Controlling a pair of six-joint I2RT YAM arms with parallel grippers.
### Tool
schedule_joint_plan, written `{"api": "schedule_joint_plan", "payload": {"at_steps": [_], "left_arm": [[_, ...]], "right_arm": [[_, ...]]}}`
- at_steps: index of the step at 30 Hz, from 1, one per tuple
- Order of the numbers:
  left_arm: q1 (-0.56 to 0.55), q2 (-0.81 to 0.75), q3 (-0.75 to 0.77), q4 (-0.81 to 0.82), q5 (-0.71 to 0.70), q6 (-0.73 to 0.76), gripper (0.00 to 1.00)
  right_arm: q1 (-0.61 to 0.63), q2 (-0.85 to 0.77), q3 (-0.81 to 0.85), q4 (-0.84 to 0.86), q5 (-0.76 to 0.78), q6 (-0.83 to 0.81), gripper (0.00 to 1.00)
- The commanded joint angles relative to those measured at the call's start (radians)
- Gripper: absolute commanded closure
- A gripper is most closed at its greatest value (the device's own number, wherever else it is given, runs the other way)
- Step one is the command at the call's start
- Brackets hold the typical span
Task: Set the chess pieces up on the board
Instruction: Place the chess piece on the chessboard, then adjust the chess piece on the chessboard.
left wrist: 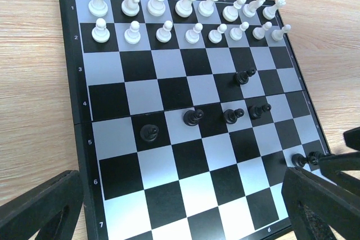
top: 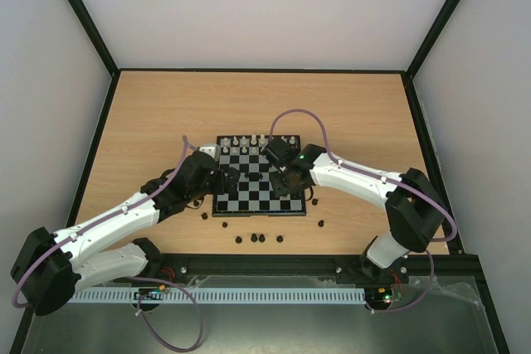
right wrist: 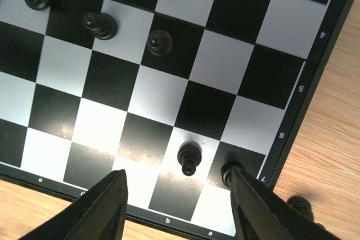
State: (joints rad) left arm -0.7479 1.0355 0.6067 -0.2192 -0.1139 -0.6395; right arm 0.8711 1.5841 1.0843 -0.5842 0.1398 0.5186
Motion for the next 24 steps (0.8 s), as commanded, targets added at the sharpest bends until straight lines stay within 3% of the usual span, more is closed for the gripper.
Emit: {"api": "schedule_joint_plan", "payload": {"at_steps": [1,14,24], "left_arm": [[-0.003,-0.007,0.032,-0.025,-0.030,0.001,0.01],[-0.004,0.008,0.054,-0.040,-0.030,0.018,0.01],[-0.004,0.009,0.043,-0.032,-0.026,0.019,0.01]], "right_arm": [[0.007,-0.031,0.018,-0.085,0.040,-0.001,0.49],[0.005,-0.125,-0.157,-0.068,0.074,0.075,0.58],[-0.009,-0.100,-0.183,-0.004,0.064,0.074,0.72]]}}
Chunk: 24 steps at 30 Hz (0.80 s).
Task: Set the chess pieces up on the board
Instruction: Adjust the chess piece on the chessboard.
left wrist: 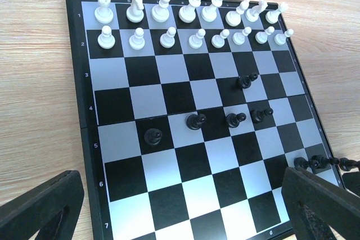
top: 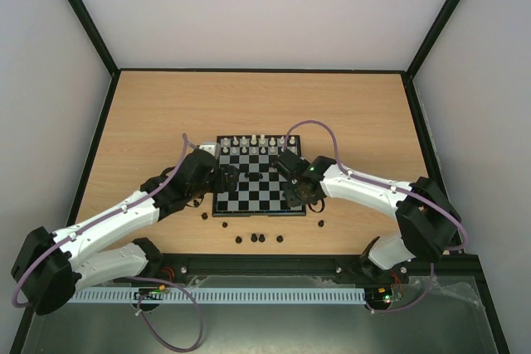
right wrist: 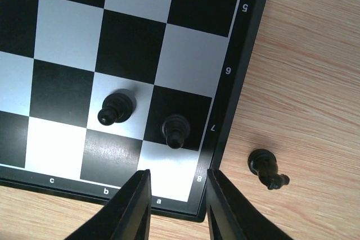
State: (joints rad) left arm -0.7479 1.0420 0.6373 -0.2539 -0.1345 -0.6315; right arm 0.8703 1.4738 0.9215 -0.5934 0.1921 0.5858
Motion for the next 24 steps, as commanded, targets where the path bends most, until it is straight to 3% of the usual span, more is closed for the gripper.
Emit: {"api": "schedule_joint_plan", "payload": {"at_steps": [1,8,24], "left_arm": [[-0.004,0.001,0.011,0.005,-0.006,0.010,0.01],[-0.004,-0.006,0.005,-0.001,-0.020,0.006,0.01],[-0.004,0.023,0.008,0.012,-0.022,0.000,0.01]], "right_arm": [[-0.014,0.012,-0.024,0.016,0.009,0.005,0.74],[-0.050,0.014,-0.031,0.048,-0.002,-0.017,0.79],[-0.058,0.041,-0.043,0.094,-0.041,-0.053,0.80]]}}
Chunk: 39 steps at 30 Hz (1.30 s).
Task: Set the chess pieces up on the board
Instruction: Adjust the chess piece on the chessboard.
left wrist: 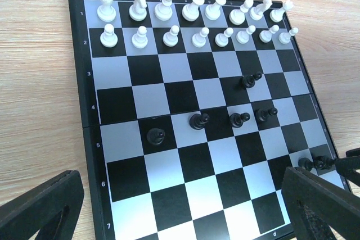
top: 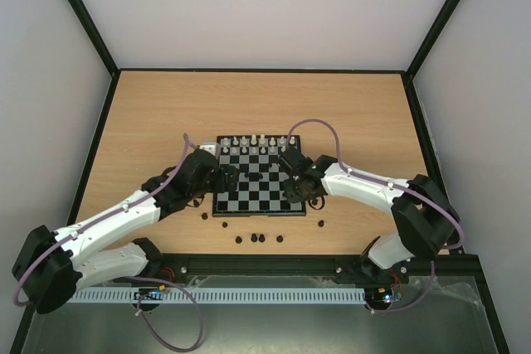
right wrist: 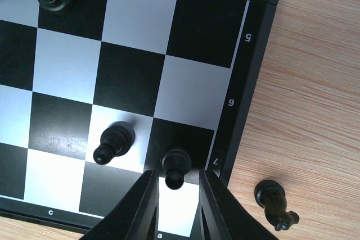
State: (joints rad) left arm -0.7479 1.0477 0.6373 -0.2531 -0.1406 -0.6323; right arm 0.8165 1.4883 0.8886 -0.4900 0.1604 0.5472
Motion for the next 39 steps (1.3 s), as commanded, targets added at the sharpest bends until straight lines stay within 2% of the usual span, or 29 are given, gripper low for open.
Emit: {"api": "schedule_joint_plan", "payload": {"at_steps": [1,4,8,34,39], "left_arm": [[-0.003,0.020,0.010,0.012,-0.016,0.000,0.01],[-0.003,0.024,0.009,0.014,-0.016,0.002,0.00],[-0.004,0.019,0.011,0.008,-0.020,0.002,0.01],[-0.002,0.012,0.007,0.003,-0.030,0.002,0.01],[-0.002,0.006,0.005,0.002,-0.028,0.002,0.01]], "right_arm": [[-0.004,0.033,-0.010,-0.008,-0.011,-0.015,0.80],[-0.004,0.050,-0.004,-0.011,0.000,-0.014,0.87],[-0.004,0.059,0.003,-0.015,0.014,-0.012,0.88],[-0.006,0.100,0.034,-0.012,0.030,-0.020,0.89],[-0.006,0.075,0.034,-0.024,0.028,-0.016,0.83]]}}
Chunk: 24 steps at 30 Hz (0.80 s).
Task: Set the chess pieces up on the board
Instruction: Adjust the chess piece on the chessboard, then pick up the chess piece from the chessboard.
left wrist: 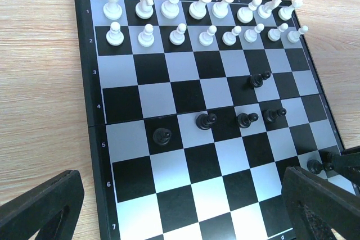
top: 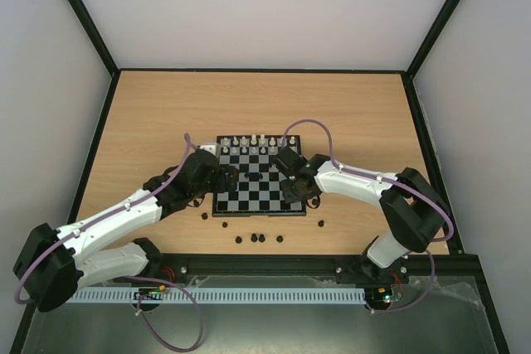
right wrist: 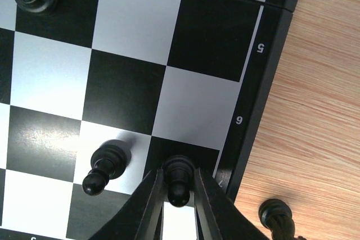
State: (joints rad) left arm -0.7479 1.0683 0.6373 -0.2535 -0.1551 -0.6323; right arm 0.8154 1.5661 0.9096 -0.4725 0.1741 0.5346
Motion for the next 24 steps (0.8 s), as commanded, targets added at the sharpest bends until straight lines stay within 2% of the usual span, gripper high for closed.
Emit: {"api": "schedule_joint_plan", "payload": {"at_steps": [1,8,10,12,15,18,24], "left_arm": [[-0.002,-0.015,0.006,0.002,-0.014,0.001,0.01],[-0.002,-0.016,0.011,-0.003,-0.016,0.001,0.01],[-0.002,-0.016,0.014,-0.004,-0.017,0.001,0.01],[-0.002,-0.015,0.017,-0.008,-0.022,0.004,0.01],[0.000,-0.016,0.031,-0.029,-0.038,0.011,0.01],[0.006,-0.022,0.058,-0.064,-0.068,0.025,0.01],[0.023,-0.070,0.080,-0.078,-0.080,0.034,0.01]], "right_arm": [[-0.004,-0.010,0.014,-0.044,0.015,-0.004,0.82],[-0.004,-0.075,0.030,-0.074,0.013,-0.002,0.69],[-0.005,-0.105,0.037,-0.080,0.010,-0.002,0.61],[-0.004,-0.131,0.046,-0.086,0.011,0.001,0.50],[-0.004,-0.162,0.063,-0.091,0.023,0.006,0.23],[-0.006,-0.179,0.090,-0.096,0.029,0.002,0.01],[-0.009,-0.127,0.192,-0.110,0.015,-0.028,0.02]]}}
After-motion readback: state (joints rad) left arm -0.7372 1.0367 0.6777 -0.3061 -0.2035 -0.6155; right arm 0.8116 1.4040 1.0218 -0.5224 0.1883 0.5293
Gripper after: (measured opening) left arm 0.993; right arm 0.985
